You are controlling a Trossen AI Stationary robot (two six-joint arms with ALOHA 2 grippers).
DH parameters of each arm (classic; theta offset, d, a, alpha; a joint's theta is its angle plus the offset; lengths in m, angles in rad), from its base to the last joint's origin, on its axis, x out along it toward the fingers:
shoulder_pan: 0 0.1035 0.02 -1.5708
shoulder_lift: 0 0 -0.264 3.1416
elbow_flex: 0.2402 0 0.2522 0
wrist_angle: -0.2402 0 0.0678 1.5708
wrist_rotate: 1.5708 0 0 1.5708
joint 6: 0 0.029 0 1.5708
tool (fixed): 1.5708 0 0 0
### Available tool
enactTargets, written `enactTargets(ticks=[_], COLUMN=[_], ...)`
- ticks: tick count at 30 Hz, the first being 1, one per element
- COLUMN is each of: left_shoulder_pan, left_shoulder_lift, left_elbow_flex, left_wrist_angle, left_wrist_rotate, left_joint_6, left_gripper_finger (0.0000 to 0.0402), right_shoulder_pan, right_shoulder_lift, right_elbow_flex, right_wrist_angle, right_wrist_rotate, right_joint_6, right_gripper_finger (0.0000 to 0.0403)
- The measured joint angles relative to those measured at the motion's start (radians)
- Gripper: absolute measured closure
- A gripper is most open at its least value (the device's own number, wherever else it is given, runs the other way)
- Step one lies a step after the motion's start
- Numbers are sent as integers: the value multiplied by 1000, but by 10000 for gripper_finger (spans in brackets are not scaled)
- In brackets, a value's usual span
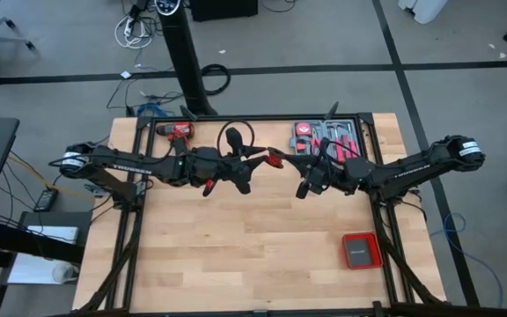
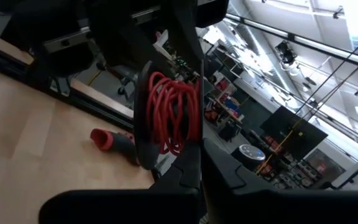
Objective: Coil cords
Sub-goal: Uncoil the red wire from the black spool
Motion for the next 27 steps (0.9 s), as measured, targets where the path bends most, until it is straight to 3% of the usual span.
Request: enactTargets(ticks=[16,27], left_shoulder_pan=[-21,-20], left_shoulder_lift=[0,0], left_elbow_flex=[0,0], left_wrist_angle=[-37,-44], left_wrist_rotate=[-43,-43], left_joint_6=[-1,1], left_gripper_finger=[334,340], right_shoulder_pan=[6,5], right_shoulder_lift=[1,1], right_elbow_flex=[4,4], right_wrist_angle=[-8,-6], right_wrist_rotate=[25,-13], right_joint_6=[-3,-2], right_gripper_finger=[403,403])
